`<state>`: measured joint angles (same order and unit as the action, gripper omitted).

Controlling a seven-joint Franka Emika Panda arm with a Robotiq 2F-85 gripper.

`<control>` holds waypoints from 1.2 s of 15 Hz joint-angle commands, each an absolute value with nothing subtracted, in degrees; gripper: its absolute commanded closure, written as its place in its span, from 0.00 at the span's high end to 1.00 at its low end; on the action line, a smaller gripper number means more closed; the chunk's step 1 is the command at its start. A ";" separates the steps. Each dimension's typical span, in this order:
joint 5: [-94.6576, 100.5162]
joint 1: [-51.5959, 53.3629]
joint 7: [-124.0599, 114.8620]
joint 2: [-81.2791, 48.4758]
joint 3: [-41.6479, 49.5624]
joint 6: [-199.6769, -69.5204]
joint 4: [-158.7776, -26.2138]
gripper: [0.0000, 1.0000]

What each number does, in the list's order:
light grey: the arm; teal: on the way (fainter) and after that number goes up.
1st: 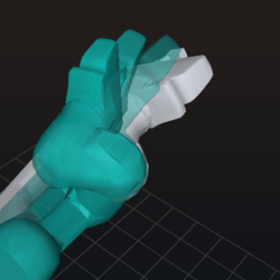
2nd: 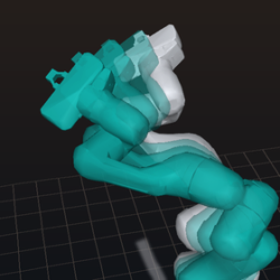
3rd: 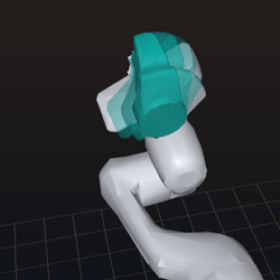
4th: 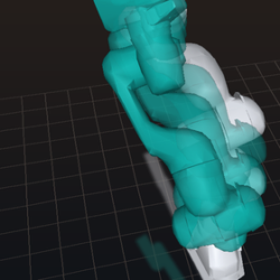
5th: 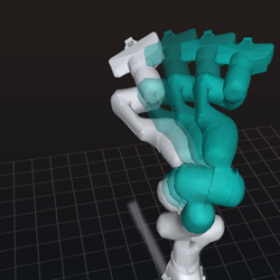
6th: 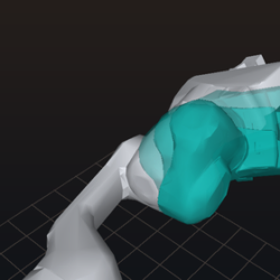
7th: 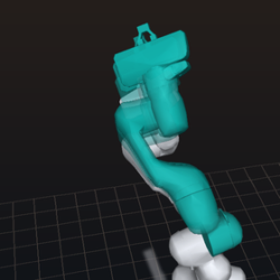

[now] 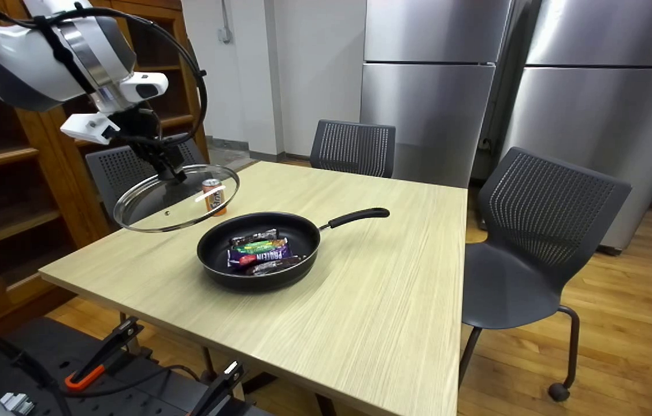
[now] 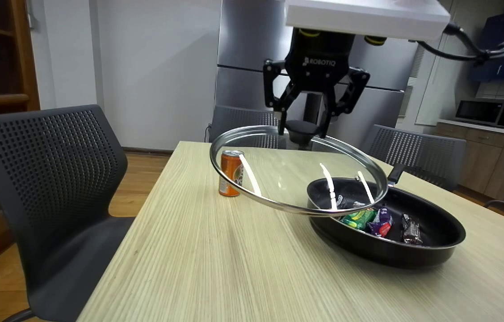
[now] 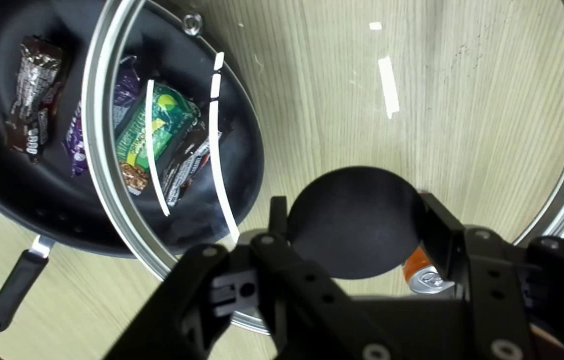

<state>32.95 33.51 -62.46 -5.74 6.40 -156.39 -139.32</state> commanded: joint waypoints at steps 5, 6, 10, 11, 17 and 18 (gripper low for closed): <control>34.54 33.03 -66.47 0.88 10.26 -155.46 -144.42 0.39; 34.45 33.01 -66.69 1.27 10.81 -155.59 -144.90 0.39; 34.86 32.88 -67.66 2.35 12.98 -155.92 -146.63 0.39; 34.90 32.79 -67.76 2.60 13.56 -156.10 -147.09 0.39; 35.69 32.26 -69.20 3.71 17.38 -157.15 -149.36 0.39; 35.61 32.25 -69.16 3.83 18.01 -157.07 -149.47 0.39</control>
<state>33.22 33.34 -67.18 -0.24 16.96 -156.68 -147.55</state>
